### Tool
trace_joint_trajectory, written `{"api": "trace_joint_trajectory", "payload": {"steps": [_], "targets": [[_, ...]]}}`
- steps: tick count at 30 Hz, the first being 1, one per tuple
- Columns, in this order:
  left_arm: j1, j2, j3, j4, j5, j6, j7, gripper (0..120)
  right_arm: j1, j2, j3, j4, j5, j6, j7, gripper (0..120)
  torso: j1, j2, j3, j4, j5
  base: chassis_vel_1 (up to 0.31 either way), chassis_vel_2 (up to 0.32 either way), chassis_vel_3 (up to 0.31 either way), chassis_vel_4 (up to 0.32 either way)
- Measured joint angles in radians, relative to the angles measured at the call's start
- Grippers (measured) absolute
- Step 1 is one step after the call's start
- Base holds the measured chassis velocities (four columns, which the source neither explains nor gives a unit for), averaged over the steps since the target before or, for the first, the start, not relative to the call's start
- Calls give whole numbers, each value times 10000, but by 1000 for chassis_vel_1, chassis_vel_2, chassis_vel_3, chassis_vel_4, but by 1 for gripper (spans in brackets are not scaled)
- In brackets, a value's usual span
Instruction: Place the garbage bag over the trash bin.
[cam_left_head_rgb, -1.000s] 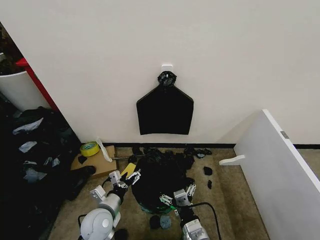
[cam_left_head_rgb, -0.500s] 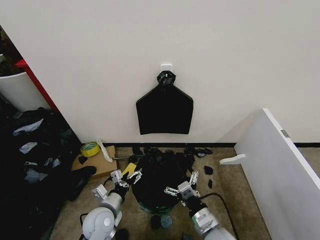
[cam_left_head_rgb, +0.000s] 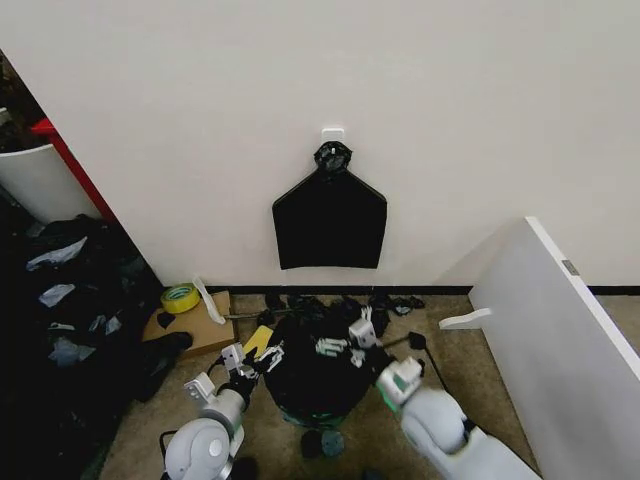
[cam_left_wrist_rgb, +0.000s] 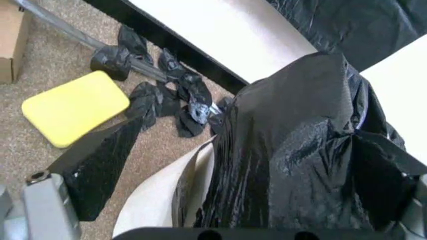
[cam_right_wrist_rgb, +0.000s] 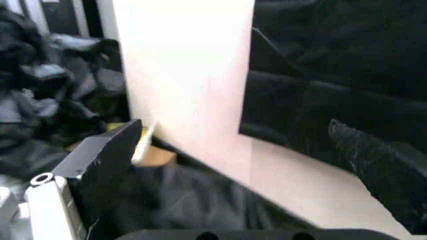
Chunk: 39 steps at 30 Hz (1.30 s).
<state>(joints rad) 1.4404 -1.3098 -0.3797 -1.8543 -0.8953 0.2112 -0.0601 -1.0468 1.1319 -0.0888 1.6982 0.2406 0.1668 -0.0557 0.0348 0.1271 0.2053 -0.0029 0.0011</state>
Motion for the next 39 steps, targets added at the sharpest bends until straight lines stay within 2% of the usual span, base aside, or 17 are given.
{"api": "trace_joint_trajectory", "payload": {"steps": [7, 17, 27, 39], "targets": [[89, -58, -8, -161, 18, 0, 4, 100, 974, 674, -347, -1844, -1755, 204, 245, 100, 0, -1, 1, -3, -5, 0, 0, 0, 0], [283, -64, 34, -615, 112, 16, 8, 100, 1022, 935, -470, -2196, -2298, -59, 582, 100, 0, 0, -1, -6, -8, 0, 0, 0, 0], [718, 198, -80, -1287, 161, 18, 113, 100, 1006, 1381, -445, -2684, -2853, -89, 754, 100, -1, 1, -2, -4, -5, 0, 0, 0, 0], [693, 229, -46, -1696, 29, 90, 150, 100, 870, 1353, -309, -2693, -2943, -98, 796, 100, -1, 1, -2, -4, -5, 0, 0, 0, 0]]}}
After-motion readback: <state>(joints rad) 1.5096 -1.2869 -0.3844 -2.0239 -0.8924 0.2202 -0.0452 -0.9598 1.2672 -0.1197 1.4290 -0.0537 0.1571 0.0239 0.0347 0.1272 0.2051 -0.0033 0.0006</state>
